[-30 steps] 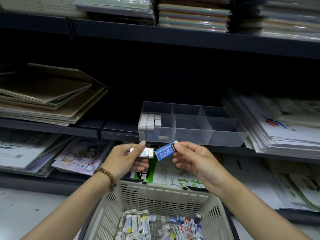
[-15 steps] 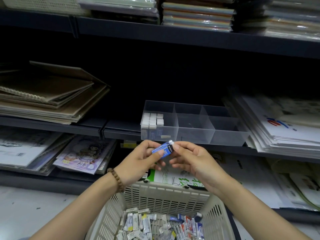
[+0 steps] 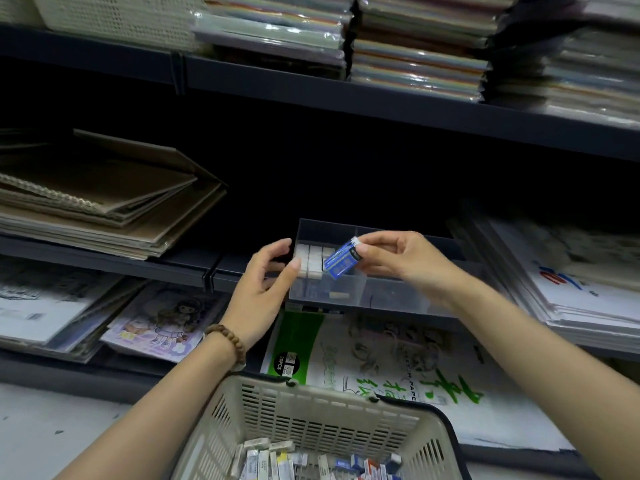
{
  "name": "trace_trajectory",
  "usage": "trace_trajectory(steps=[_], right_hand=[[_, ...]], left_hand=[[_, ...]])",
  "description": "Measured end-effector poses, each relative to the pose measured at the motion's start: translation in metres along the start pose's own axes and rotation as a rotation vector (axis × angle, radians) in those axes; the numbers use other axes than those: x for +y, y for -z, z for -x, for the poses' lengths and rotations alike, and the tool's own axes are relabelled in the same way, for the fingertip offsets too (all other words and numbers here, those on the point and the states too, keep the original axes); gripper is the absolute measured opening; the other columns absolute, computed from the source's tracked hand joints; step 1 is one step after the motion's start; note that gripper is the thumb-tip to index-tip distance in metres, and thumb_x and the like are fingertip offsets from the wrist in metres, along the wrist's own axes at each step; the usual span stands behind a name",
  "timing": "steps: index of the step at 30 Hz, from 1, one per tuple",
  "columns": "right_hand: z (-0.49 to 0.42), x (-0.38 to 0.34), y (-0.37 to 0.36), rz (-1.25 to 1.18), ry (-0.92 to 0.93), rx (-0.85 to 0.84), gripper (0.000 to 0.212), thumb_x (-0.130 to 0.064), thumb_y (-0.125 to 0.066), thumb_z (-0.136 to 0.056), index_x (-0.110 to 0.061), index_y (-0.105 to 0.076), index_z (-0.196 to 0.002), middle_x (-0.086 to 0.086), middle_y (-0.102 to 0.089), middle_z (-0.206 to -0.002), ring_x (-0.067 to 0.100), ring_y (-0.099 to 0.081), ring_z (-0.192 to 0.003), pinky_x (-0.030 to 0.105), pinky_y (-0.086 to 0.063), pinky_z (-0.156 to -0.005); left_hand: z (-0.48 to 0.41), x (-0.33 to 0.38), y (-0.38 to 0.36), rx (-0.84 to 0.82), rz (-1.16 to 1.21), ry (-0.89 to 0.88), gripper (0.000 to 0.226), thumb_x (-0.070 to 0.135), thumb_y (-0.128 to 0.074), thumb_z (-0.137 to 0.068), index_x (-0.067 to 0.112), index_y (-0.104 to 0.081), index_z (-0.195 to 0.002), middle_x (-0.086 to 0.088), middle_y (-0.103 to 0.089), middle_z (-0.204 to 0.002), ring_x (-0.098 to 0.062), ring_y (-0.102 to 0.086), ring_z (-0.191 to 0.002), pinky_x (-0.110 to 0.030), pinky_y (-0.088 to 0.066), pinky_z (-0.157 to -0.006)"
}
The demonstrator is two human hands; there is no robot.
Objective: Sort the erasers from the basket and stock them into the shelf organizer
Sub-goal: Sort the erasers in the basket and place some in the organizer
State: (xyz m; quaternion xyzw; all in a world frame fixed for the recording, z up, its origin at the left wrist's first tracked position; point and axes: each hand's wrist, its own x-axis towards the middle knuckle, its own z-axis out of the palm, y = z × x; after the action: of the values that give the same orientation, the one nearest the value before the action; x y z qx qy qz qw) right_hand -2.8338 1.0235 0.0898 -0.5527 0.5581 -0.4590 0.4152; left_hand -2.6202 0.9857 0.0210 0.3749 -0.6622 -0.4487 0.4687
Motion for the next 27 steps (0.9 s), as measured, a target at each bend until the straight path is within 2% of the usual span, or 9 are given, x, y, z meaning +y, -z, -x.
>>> trace_trajectory(steps=[2,5,11,15,17,20,22,24,27], right_hand=[[-0.016,0.0,0.009,0.063,-0.051,-0.045,0.022,-0.016,-0.061,-0.089,-0.005,-0.067,-0.107,0.015,-0.071,-0.1,0.016,-0.07,-0.083,0.022,-0.057,-0.079],[-0.033,0.003,0.016,0.14,-0.097,-0.124,0.017,-0.019,-0.06,-0.09,-0.01,-0.067,-0.102,0.01,-0.072,-0.098,0.013,-0.07,-0.084,0.019,-0.057,-0.075],[-0.058,0.001,0.018,0.289,-0.163,-0.226,0.026,-0.019,-0.059,-0.091,-0.004,-0.064,-0.112,0.008,-0.071,-0.098,0.01,-0.069,-0.084,0.016,-0.056,-0.075],[-0.062,0.0,0.012,0.355,-0.046,-0.193,0.027,-0.014,-0.061,-0.09,0.002,-0.063,-0.112,0.017,-0.069,-0.104,0.016,-0.067,-0.086,0.016,-0.055,-0.076],[-0.058,0.002,0.004,0.434,0.045,-0.182,0.023,-0.015,-0.066,-0.086,-0.003,-0.067,-0.106,0.008,-0.07,-0.098,0.011,-0.067,-0.083,0.014,-0.055,-0.074],[-0.05,0.01,-0.007,0.568,0.113,-0.17,0.022,-0.023,-0.072,-0.082,-0.013,-0.069,-0.101,0.001,-0.071,-0.095,0.016,-0.068,-0.089,0.025,-0.055,-0.081],[-0.047,0.013,-0.009,0.581,0.081,-0.151,0.026,-0.028,-0.073,-0.08,-0.015,-0.069,-0.102,0.004,-0.07,-0.098,0.018,-0.066,-0.092,0.029,-0.053,-0.085],[-0.048,0.013,-0.01,0.587,0.008,-0.141,0.03,-0.03,-0.073,-0.08,-0.014,-0.068,-0.104,0.004,-0.07,-0.1,0.015,-0.066,-0.095,0.024,-0.051,-0.084],[-0.052,0.01,-0.009,0.391,-0.172,-0.148,0.022,-0.03,-0.072,-0.081,-0.014,-0.066,-0.095,0.001,-0.07,-0.095,0.011,-0.07,-0.085,0.017,-0.056,-0.076]], left_hand=[[-0.003,-0.008,0.001,-0.044,-0.064,0.044,0.06,0.055,-0.045,-0.078,0.036,-0.041,-0.135,0.005,-0.045,-0.138,-0.008,-0.044,-0.126,-0.03,-0.038,-0.106],[-0.004,-0.015,-0.002,-0.139,-0.131,0.071,0.068,0.061,-0.042,-0.076,0.038,-0.034,-0.14,0.008,-0.036,-0.148,-0.006,-0.032,-0.136,-0.038,-0.028,-0.114],[0.0,-0.025,-0.002,-0.203,-0.278,0.049,0.081,0.072,-0.036,-0.071,0.04,-0.024,-0.144,0.021,-0.026,-0.148,0.006,-0.023,-0.135,-0.017,-0.02,-0.109],[-0.002,-0.024,-0.002,-0.21,-0.288,0.071,0.083,0.073,-0.034,-0.071,0.04,-0.022,-0.146,0.017,-0.03,-0.15,0.001,-0.029,-0.135,-0.021,-0.025,-0.11],[-0.002,-0.024,-0.002,-0.21,-0.288,0.076,0.083,0.075,-0.034,-0.07,0.041,-0.023,-0.145,0.016,-0.032,-0.149,0.0,-0.032,-0.134,-0.025,-0.028,-0.112],[-0.001,-0.024,-0.002,-0.208,-0.255,0.107,0.083,0.077,-0.035,-0.069,0.044,-0.023,-0.144,0.014,-0.036,-0.148,-0.004,-0.035,-0.133,-0.035,-0.032,-0.112],[-0.002,-0.023,-0.003,-0.208,-0.243,0.117,0.083,0.078,-0.035,-0.068,0.045,-0.023,-0.144,0.012,-0.037,-0.147,-0.006,-0.036,-0.133,-0.038,-0.034,-0.111],[-0.001,-0.022,-0.003,-0.206,-0.239,0.124,0.084,0.078,-0.035,-0.068,0.045,-0.022,-0.144,0.011,-0.036,-0.147,-0.007,-0.036,-0.134,-0.038,-0.033,-0.111],[-0.001,-0.02,-0.003,-0.203,-0.212,0.132,0.079,0.074,-0.037,-0.071,0.044,-0.025,-0.143,0.01,-0.038,-0.146,-0.009,-0.038,-0.133,-0.037,-0.034,-0.11]])
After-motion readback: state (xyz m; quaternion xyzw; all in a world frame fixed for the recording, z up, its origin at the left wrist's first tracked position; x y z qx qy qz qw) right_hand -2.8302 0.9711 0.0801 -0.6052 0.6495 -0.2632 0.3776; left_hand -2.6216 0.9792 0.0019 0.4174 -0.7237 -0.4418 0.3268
